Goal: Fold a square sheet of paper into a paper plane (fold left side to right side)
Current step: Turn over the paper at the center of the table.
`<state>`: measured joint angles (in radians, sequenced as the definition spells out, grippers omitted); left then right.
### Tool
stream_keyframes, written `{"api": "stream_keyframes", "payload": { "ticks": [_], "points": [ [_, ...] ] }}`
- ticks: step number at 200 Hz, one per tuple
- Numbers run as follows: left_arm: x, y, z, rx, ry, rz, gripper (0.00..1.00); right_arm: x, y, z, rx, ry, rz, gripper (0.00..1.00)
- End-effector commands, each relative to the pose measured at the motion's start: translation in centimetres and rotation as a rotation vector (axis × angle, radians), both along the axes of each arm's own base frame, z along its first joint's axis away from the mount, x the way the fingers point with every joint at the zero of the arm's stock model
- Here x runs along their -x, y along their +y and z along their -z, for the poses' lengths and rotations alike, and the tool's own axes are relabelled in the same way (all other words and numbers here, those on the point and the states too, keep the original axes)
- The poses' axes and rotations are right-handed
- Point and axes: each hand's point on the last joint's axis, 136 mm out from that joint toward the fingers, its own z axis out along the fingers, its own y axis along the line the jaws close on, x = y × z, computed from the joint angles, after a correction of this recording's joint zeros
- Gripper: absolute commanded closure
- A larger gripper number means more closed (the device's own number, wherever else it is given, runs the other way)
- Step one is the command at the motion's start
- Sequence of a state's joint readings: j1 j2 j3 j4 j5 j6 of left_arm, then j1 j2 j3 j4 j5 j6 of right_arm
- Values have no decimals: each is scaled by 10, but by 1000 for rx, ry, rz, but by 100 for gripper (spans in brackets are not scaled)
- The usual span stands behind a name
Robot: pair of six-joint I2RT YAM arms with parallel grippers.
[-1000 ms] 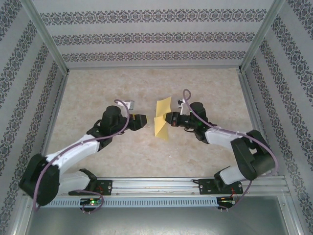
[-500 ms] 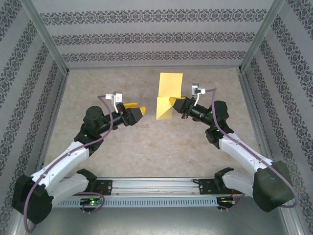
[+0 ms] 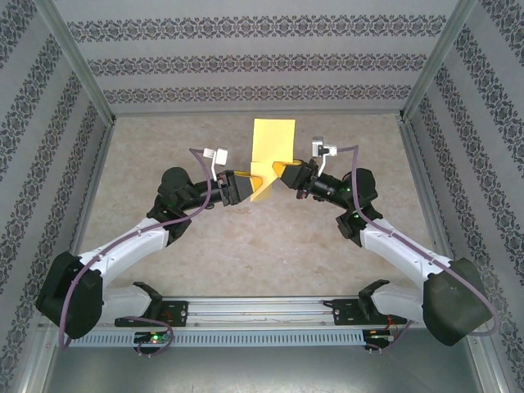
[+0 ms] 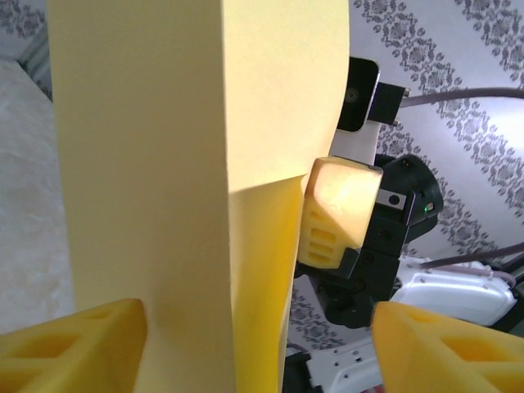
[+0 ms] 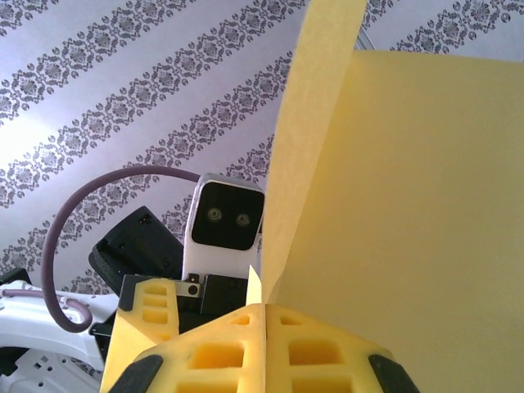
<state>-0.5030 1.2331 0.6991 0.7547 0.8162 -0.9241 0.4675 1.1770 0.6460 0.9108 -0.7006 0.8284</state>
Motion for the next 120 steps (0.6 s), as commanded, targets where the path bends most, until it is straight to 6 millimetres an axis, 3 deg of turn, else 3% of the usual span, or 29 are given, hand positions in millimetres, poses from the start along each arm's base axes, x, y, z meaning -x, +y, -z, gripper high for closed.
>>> {"api": "stream_keyframes", "payload": {
  "ticks": [1,40,78,99,120],
  "points": [
    [8,-2,-27,49,-88,31,41,3,1,-17,-34,-58,-7,99],
    [3,1,-24,51,-75,-12,71,2,1,-12,-32,-47,0,89],
    [0,4,-18,29,-61,-40,93,2,-3,-3,-14,-38,24,74],
    [0,6,-10,-20,-41,-58,98,1,-9,9,24,-20,65,59],
    [2,9,5,-125,-20,-71,100,-8,-26,33,104,37,176,48]
  ]
}}
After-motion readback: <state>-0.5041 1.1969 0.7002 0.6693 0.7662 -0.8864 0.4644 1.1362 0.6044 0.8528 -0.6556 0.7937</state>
